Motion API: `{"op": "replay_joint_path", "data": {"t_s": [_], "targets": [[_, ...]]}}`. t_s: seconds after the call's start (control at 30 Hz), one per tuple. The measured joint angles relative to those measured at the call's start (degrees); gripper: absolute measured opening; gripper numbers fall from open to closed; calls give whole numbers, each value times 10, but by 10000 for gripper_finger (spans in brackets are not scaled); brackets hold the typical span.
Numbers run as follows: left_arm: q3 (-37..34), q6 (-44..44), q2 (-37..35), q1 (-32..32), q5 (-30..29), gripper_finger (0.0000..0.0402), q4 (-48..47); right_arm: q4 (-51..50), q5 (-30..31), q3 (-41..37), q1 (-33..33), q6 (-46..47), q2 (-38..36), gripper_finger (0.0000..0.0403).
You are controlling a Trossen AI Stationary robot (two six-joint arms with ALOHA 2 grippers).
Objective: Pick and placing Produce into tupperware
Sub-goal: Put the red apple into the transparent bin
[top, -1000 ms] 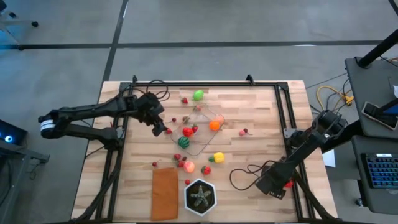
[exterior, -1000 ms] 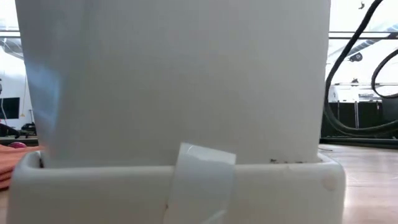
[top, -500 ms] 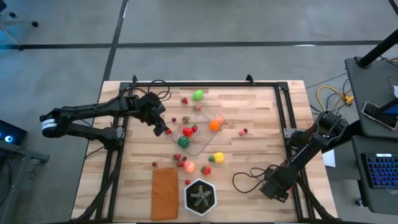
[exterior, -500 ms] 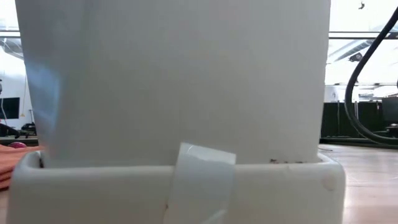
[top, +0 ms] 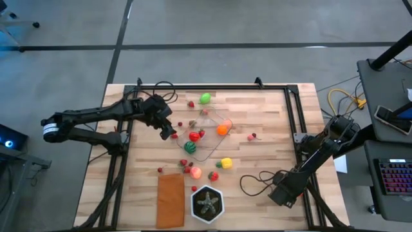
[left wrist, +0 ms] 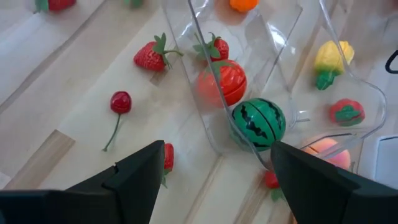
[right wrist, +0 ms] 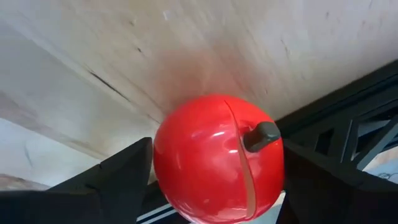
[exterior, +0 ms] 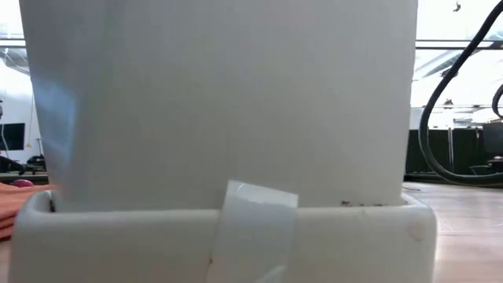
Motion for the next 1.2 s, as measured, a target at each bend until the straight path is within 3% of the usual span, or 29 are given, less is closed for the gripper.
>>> {"op": "replay_joint_path", "data": {"t_s": [0.27, 0.4, 0.6, 0.8, 0.87, 1.0, 1.2], "targets": [[7, 0, 0, 0, 0, 279, -1, -1, 1, 0, 0, 27, -6, 275], [10, -1, 0, 0, 0, 279, 0, -3, 52, 4, 0, 84, -30, 273], [13, -1, 0, 0, 0, 279, 0, -13, 228, 20, -3, 214, -115, 283], [11, -25, 3, 0, 0, 279, 0, -72, 474, 38, -35, 318, -238, 280], [11, -37, 6, 0, 0, 279, 0, -63, 518, 38, -72, 290, -274, 277], [10, -59, 13, 0, 0, 279, 0, -4, 501, 33, -189, 123, -304, 276], [8, -90, 15, -1, 0, 279, -6, 223, 473, 41, -382, -163, -279, 280]]}}
